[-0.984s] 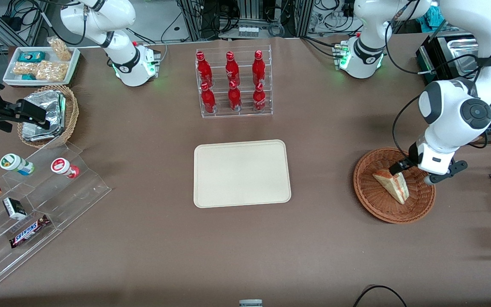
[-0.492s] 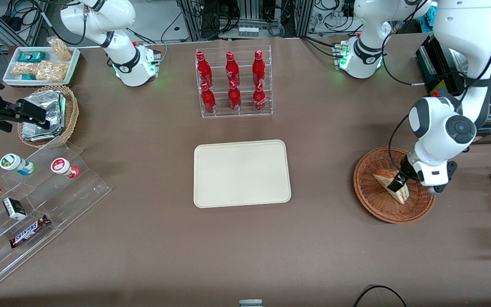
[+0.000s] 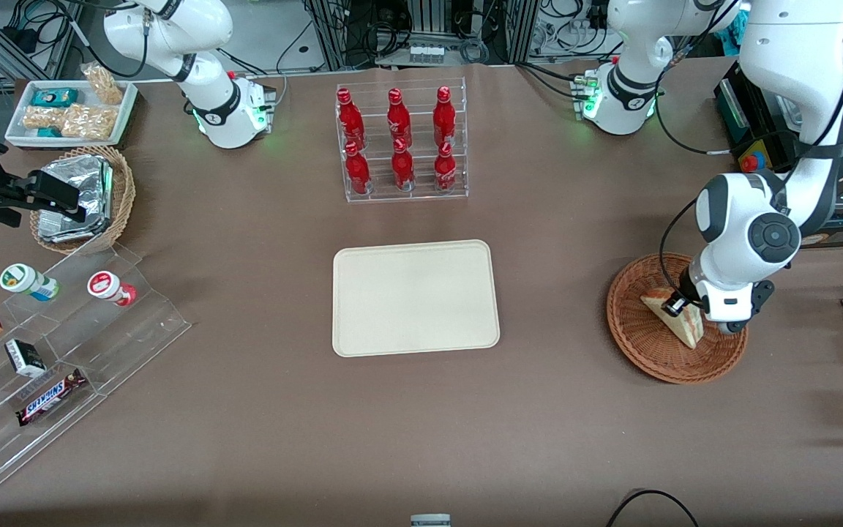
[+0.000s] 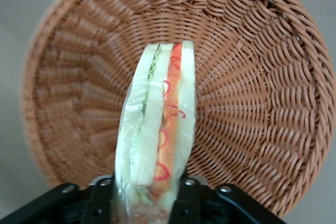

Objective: Place sandwich from basket to tray
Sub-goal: 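Close the left gripper on the wrapped sandwich and lift it, then carry the sandwich with the left gripper over to the cream tray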

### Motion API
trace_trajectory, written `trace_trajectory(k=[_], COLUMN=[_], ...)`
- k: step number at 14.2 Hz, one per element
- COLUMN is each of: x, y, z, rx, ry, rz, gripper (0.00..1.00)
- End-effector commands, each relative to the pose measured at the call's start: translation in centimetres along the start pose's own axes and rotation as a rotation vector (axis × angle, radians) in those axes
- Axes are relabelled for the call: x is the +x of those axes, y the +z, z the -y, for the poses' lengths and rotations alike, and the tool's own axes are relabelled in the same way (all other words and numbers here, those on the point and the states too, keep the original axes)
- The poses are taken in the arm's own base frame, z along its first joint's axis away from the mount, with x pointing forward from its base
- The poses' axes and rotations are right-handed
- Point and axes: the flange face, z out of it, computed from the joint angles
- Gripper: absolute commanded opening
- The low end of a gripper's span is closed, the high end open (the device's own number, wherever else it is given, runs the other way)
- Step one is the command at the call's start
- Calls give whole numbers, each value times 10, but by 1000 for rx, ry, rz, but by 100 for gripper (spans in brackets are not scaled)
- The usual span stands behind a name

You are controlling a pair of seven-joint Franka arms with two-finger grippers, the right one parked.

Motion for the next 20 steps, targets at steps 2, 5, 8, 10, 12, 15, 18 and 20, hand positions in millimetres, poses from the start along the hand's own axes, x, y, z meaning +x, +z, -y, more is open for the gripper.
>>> trace_trajectory(k=[2,5,8,10,12,15,18,20], x=[-7,-35,-94,-147,-194,-272,-336,-369], y=[-91,-116,-108,-102,-95,-77,-62,-49], z=[-39,-78,-128,-177,-223,-281,-323,-344], rx=[98,104,29,-27,-109,-125,-148,-164], ry=[138,381,544,622,626,606,568,559], rz=[-4,-1,67,76,92,77,71,72], gripper=[5,6,6,5,5,5,5,5])
